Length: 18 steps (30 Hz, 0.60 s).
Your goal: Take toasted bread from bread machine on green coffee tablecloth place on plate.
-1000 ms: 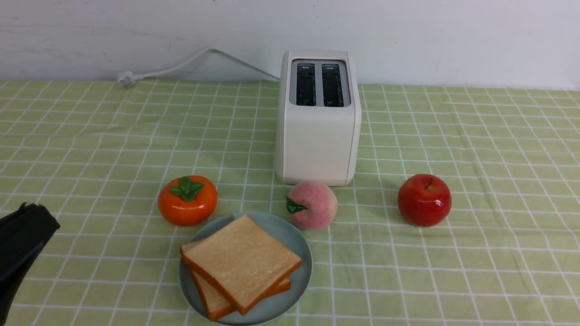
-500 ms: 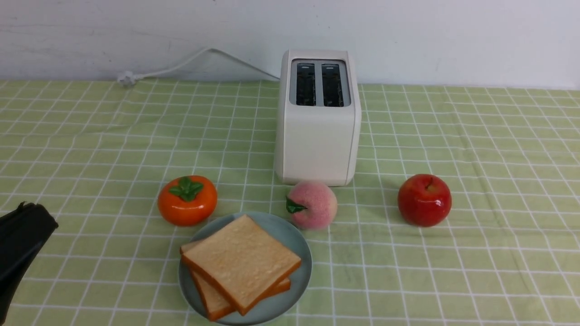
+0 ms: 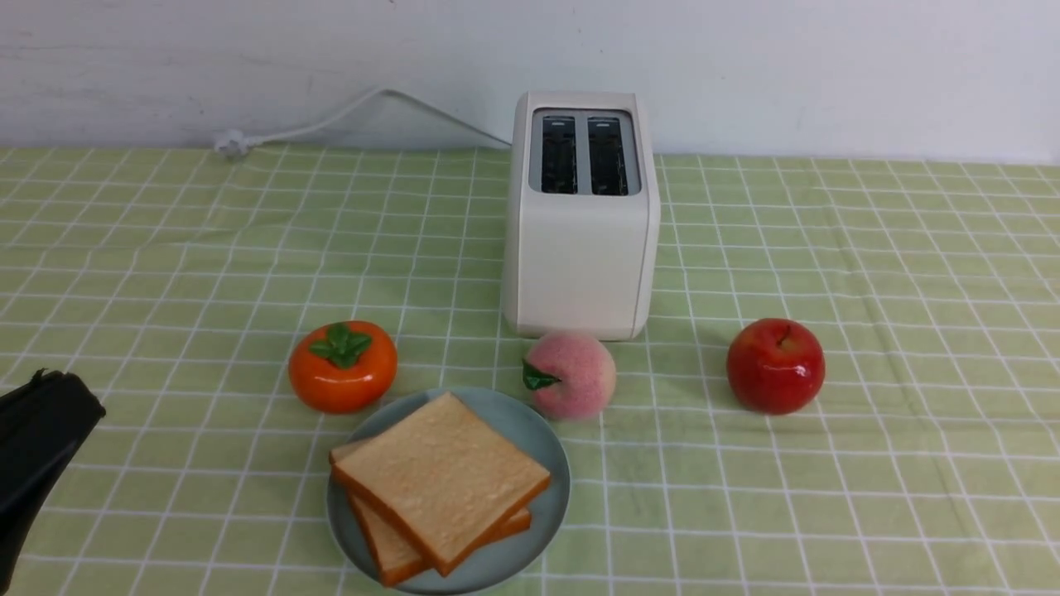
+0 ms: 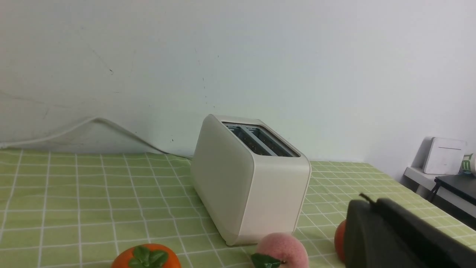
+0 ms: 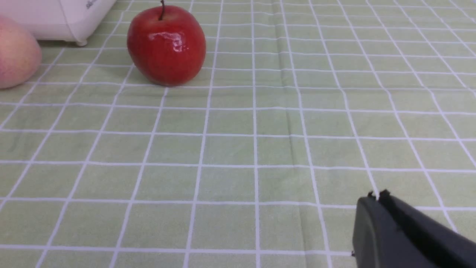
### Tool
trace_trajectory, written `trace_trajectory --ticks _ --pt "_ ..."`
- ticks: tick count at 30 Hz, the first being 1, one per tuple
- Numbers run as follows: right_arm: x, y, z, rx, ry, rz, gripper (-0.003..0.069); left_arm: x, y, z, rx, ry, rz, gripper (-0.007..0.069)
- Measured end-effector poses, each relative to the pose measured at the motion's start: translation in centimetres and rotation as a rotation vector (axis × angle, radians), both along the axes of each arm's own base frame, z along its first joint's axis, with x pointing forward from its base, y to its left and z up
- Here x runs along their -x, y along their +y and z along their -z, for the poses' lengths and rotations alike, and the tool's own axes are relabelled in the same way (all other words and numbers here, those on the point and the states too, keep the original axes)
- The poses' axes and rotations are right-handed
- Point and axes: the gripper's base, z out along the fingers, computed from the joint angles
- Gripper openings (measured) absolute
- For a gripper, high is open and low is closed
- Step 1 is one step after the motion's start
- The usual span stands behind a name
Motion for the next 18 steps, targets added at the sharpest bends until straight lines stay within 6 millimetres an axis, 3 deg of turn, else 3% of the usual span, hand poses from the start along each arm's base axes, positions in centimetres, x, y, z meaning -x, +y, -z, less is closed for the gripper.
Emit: trace_trajectory --ticks 18 --pt "0.00 0.16 -0.03 -0.017 -0.001 -0.013 0.0000 -0.01 0.02 0.00 0.000 0.000 -0.002 0.0019"
